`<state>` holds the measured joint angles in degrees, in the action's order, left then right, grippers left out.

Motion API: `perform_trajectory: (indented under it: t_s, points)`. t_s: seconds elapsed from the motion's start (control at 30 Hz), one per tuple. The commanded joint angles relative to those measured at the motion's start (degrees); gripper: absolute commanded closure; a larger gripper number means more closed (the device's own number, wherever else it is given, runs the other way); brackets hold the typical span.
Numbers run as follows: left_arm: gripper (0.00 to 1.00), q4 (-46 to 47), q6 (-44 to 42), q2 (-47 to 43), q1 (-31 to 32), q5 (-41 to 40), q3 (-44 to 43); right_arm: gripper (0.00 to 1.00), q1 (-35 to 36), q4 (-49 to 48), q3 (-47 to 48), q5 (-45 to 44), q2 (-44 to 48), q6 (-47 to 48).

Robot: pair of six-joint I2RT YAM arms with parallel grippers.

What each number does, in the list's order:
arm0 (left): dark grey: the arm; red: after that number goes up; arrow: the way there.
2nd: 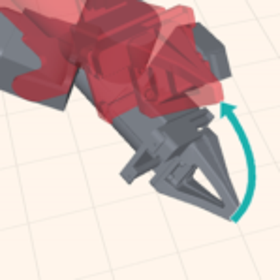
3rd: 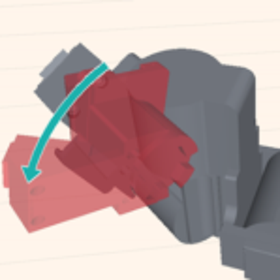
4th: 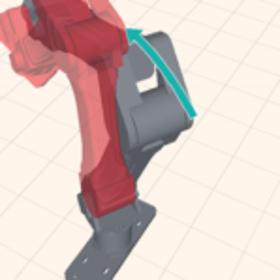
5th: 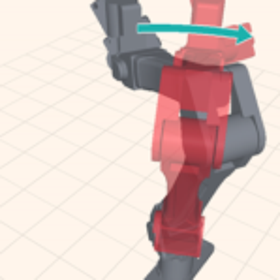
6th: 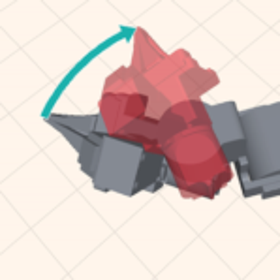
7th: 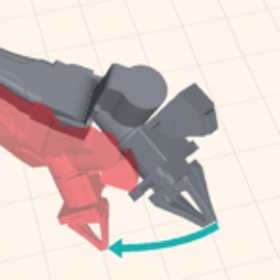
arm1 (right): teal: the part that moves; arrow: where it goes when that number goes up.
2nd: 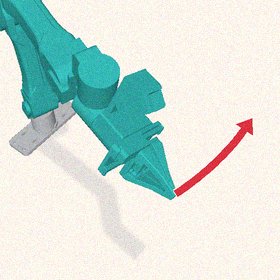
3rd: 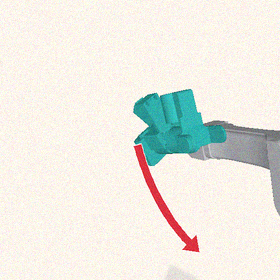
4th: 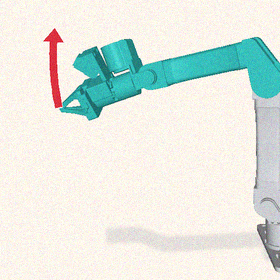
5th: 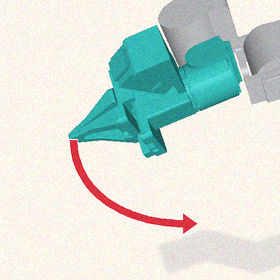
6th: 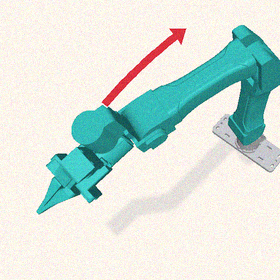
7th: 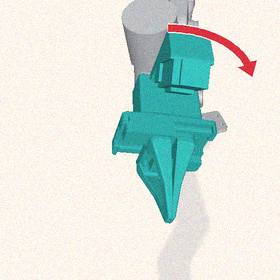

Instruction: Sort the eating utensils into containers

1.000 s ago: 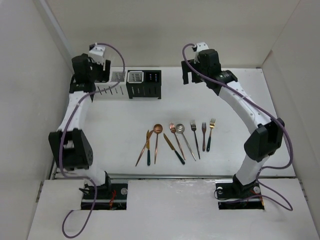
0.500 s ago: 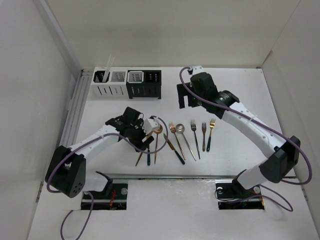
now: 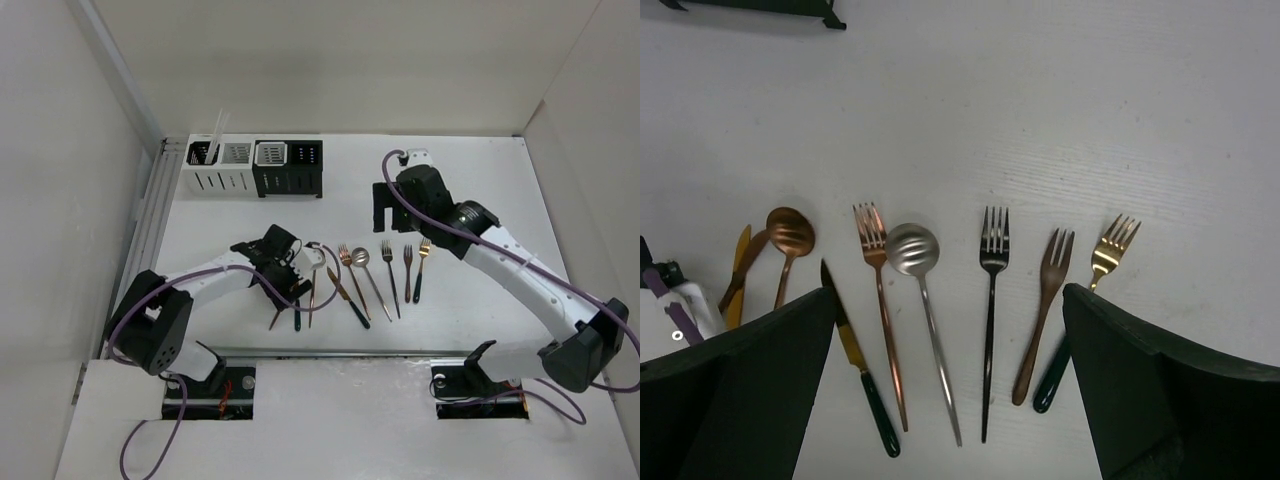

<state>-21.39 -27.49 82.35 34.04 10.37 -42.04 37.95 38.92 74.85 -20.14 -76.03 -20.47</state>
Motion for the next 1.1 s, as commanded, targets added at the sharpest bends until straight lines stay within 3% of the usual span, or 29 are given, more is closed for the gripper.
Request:
perform_trajectory:
  t_s: [0.0, 0.17, 0.33, 0.5, 0.7, 0.87, 1.07]
  points:
    - [0.31, 2.0, 3.1, 2.9, 0.1, -4.8, 0.8, 0.00, 0.5, -0.2, -1.5, -2.4, 4.6, -2.3]
    - [0.34, 3.9, 4.6, 6.4, 2.8, -9.7, 0.8, 0.00, 0.5, 0.4, -3.7, -4.6, 8.0, -2.8]
    - [0.74, 3.4, 6.0, 8.1, 2.8, -11.9, 0.8, 0.00, 0.5, 0.4, -4.2, -5.3, 10.9, -3.4]
    - [1.00, 2.3, 6.5, 9.2, 0.8, -12.0, 0.3, 0.00, 0.5, 0.4, -4.2, -6.4, 11.4, -3.4]
    - [1.00, -0.4, 7.0, 8.5, -2.1, -10.3, -1.6, 0.00, 0.5, 0.4, -3.1, -7.0, 11.4, -2.8]
    - [1.00, -4.1, 7.0, 4.1, -7.1, -4.0, -11.9, 0.00, 0.5, -1.4, -2.6, -7.0, 9.9, -1.6]
    - [1.00, -3.5, 5.8, -2.1, -11.2, -2.2, -22.1, 0.00, 0.5, -4.4, -0.9, -7.0, 7.3, 0.1]
